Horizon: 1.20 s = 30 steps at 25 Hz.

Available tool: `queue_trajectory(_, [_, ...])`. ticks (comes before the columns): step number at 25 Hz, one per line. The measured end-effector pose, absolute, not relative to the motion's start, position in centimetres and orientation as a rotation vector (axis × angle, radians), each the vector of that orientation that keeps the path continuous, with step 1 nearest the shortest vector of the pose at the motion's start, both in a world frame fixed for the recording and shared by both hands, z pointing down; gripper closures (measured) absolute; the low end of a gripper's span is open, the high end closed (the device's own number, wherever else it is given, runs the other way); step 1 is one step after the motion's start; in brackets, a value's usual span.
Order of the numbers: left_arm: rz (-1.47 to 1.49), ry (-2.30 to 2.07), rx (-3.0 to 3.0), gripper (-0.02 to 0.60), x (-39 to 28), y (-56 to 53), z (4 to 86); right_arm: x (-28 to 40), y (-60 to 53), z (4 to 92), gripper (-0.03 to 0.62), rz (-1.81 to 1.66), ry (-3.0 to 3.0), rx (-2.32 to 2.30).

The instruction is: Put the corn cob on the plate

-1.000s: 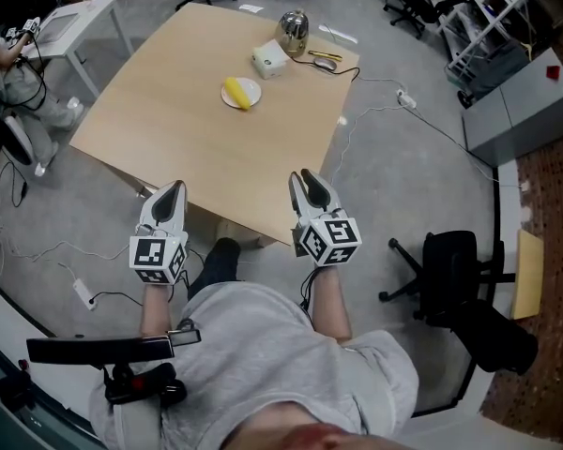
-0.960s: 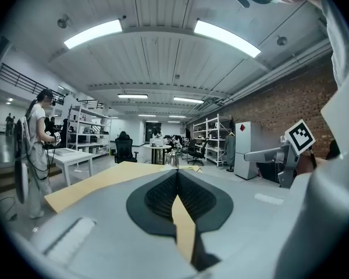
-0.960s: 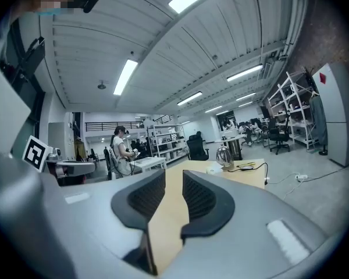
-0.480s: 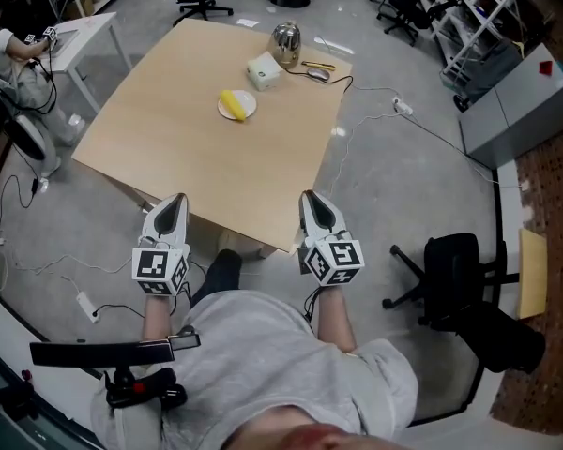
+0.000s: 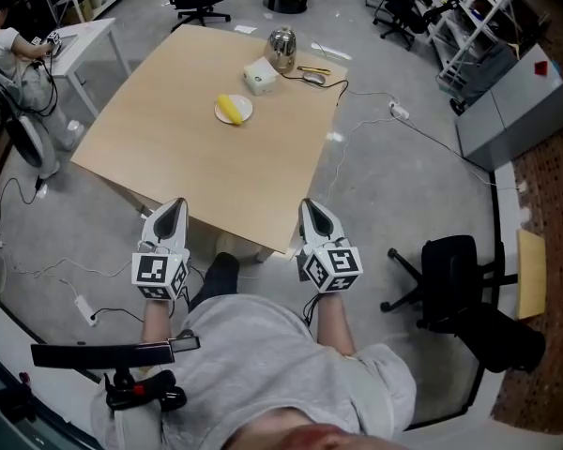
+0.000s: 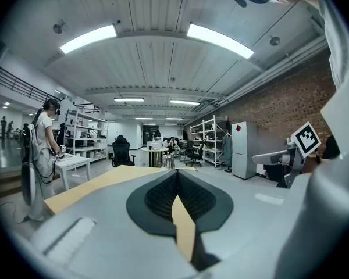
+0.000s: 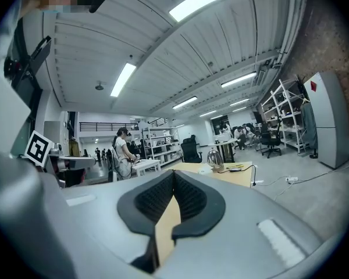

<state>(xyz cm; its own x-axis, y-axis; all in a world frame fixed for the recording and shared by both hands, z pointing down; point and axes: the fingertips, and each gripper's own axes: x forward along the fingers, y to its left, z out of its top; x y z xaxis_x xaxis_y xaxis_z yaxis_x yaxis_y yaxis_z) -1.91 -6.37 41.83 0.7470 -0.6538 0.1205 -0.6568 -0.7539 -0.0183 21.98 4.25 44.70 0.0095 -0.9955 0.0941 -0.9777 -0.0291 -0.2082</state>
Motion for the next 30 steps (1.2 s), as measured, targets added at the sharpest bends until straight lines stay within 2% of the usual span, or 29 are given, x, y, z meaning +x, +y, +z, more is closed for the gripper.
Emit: queue_trajectory(30, [0.16,-1.127,2.939,0.561,-2.7,-5.7,40.6,21.0,4.1,44.0,0.588,-0.287,2.165,-2.139])
